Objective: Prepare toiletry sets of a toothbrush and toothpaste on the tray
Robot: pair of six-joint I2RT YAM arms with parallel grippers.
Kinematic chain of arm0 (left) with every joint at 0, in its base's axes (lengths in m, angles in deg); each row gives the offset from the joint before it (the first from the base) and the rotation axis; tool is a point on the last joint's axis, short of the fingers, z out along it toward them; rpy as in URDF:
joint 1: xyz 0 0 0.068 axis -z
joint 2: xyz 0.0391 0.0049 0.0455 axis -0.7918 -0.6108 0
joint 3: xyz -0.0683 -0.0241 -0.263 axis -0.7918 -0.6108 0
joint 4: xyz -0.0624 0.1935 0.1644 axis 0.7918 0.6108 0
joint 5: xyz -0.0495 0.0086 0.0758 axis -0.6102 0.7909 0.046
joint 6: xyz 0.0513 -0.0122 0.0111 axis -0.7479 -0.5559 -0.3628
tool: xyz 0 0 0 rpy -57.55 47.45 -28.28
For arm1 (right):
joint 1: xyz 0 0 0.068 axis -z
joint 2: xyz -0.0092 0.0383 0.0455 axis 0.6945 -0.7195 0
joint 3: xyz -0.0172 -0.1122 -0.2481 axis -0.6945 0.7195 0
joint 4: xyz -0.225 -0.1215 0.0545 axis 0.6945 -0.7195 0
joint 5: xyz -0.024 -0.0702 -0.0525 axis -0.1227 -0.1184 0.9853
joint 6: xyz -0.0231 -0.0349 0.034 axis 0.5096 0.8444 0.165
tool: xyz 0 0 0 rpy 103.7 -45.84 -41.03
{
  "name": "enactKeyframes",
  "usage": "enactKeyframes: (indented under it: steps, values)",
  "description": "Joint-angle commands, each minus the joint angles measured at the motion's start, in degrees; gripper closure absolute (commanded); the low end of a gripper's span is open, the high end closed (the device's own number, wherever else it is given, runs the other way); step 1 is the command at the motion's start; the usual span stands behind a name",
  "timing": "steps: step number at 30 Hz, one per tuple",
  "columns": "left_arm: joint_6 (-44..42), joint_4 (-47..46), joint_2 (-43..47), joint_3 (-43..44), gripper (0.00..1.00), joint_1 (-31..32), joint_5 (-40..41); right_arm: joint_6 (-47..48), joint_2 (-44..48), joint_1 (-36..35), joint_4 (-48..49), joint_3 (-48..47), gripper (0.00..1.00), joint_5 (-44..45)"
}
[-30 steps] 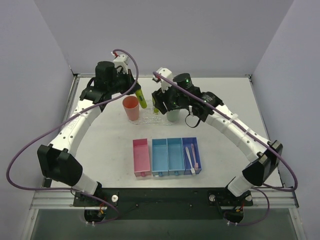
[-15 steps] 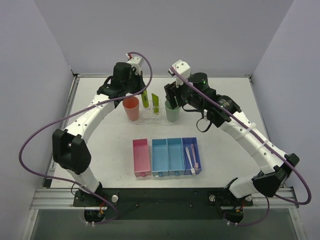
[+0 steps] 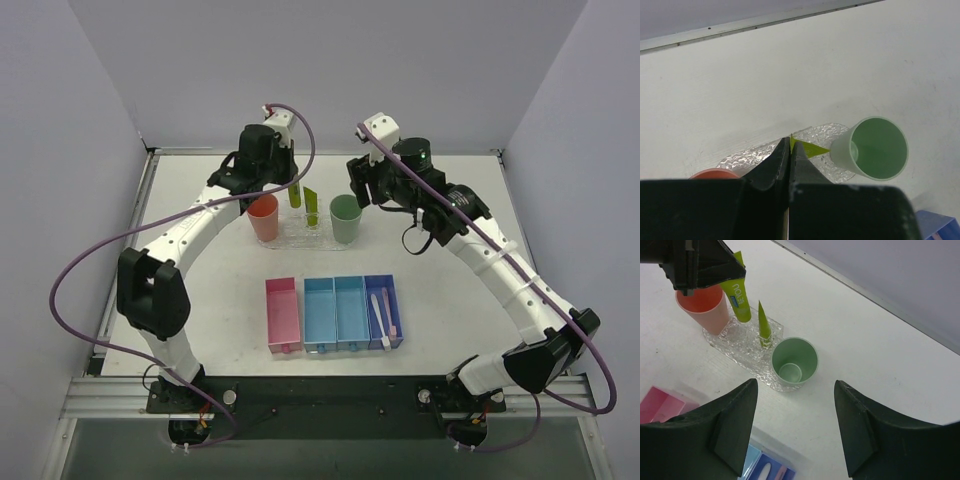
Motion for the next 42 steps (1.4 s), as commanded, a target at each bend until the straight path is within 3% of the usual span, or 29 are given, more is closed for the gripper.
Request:
enactKeyframes:
  steps: [1, 42]
  values:
    - [-0.2, -5.6, -0.3, 2.9, 1.00, 0.5, 2.4, 2.1, 2.1, 1.8, 0.8, 0.8, 0.42, -1.4]
    - [1.4, -9.2, -2.3, -1.9, 1.00, 2.5, 7.3, 1.6, 1.0, 5.0, 2.9, 1.2, 0.41, -4.7]
